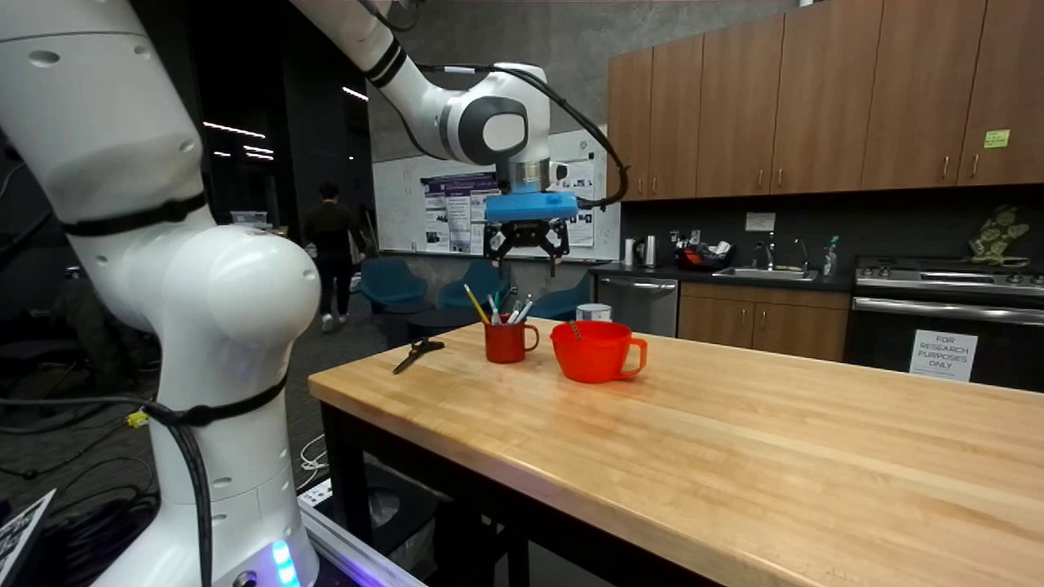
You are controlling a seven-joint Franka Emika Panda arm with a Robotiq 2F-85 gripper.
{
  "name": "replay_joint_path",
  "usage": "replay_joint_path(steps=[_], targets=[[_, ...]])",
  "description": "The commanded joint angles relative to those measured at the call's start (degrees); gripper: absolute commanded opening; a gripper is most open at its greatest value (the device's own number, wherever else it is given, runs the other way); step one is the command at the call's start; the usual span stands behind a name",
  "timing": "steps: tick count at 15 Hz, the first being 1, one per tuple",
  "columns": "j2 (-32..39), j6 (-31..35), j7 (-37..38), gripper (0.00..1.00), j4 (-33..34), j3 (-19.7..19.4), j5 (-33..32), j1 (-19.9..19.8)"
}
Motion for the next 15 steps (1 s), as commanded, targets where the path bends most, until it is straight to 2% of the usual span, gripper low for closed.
replay_joint_path(steps=[1,8,15], targets=[[0.7,-3.6,-3.5,1.00,0.8,-0.1,3.8,1.1],[-0.3,-9.1,-1.7,1.00,-0.7,1.5,4.2,-0.4],[-0.1,-9.1,-1.6,1.00,-1.8,1.9,4.4,-0.6]])
